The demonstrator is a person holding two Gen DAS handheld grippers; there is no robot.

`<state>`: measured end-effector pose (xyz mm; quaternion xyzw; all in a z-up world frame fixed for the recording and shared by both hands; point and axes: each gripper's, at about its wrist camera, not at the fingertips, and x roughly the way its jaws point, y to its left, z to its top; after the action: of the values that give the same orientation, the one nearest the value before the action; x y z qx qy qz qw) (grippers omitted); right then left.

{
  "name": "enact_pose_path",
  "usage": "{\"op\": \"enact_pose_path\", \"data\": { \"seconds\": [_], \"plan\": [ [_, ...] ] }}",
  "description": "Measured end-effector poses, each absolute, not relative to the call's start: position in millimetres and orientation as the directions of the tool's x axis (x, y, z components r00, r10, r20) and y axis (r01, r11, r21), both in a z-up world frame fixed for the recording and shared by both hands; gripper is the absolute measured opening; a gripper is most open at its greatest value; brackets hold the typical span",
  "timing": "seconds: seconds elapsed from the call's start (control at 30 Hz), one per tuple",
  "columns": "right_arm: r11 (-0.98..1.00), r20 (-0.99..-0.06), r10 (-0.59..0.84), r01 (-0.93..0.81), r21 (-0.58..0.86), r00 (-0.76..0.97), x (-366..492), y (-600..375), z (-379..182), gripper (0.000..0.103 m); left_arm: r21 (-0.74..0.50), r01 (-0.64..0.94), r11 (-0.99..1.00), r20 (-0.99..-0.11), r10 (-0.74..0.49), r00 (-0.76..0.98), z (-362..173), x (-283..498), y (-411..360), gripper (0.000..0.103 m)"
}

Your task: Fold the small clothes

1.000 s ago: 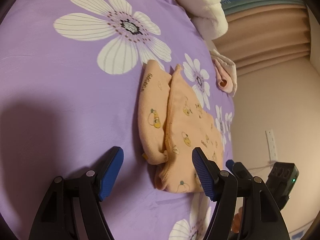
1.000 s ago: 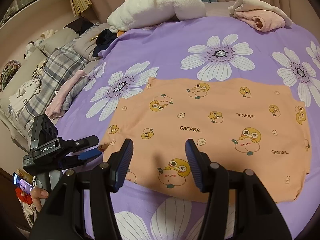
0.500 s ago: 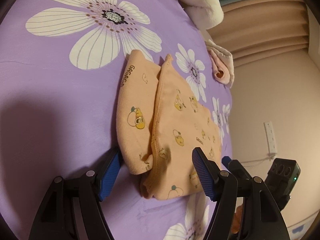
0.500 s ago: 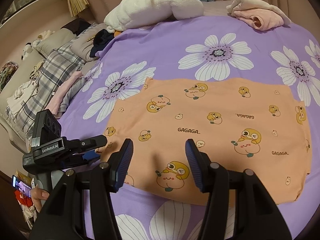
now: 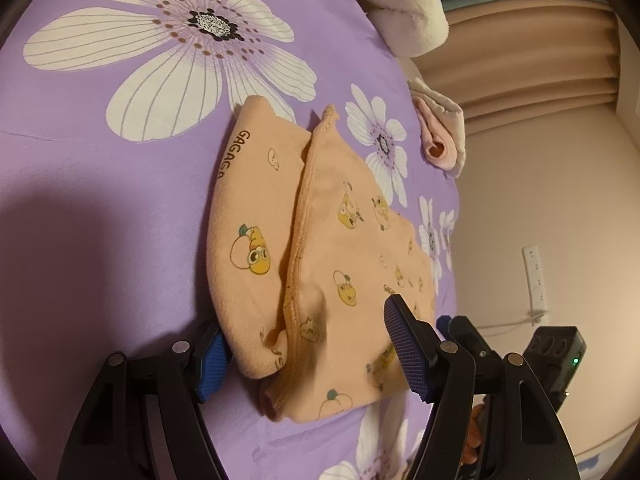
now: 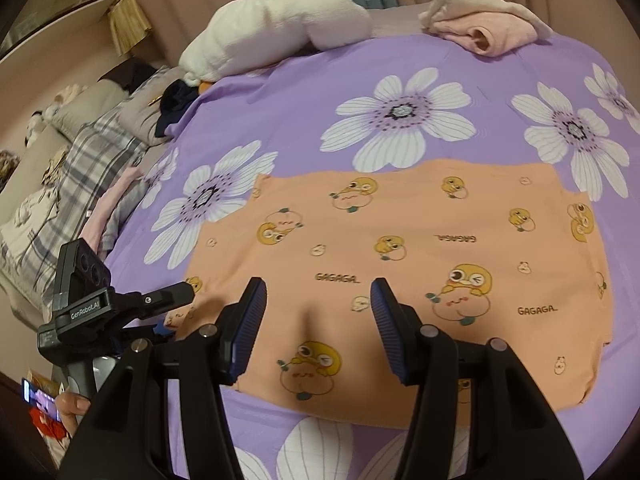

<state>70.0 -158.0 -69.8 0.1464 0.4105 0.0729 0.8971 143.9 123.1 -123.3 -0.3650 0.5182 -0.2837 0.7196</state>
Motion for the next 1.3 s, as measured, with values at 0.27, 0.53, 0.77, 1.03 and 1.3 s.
{"op": "enact_pose_path", "data": {
  "seconds": [0.27,0.53,0.77,1.03,1.3],
  "plan": [
    [0.938,-0.726,0.251,0.023,0.345,0.64,73.7,-167.9,-78.8,0.055,-0.814,0.034,0.58,-0.546,-0.784,0.294,-123.2,148.9,115.8,0.069],
    [0.931,-0.719,0.248,0.044,0.361,0.65,73.6,-183.0,-79.7,0.055,-0.812,0.029,0.583,-0.55,-0.78,0.297,-123.8,152.3,111.6,0.069],
    [0.925,-0.721,0.248,0.062,0.375,0.646,75.3,-191.9,-83.8,0.055,-0.81,0.032,0.585,-0.552,-0.78,0.296,-124.2,153.3,110.8,0.069],
    [0.924,-0.718,0.25,0.063,0.378,0.65,76.3,-195.4,-85.8,0.055,-0.807,0.032,0.59,-0.555,-0.776,0.299,-124.8,154.7,109.5,0.069],
    [0.919,-0.713,0.26,0.06,0.389,0.651,77.5,-201.6,-86.9,0.055,-0.778,0.022,0.628,-0.59,-0.742,0.319,-125.1,157.1,106.8,0.064]
  ]
}}
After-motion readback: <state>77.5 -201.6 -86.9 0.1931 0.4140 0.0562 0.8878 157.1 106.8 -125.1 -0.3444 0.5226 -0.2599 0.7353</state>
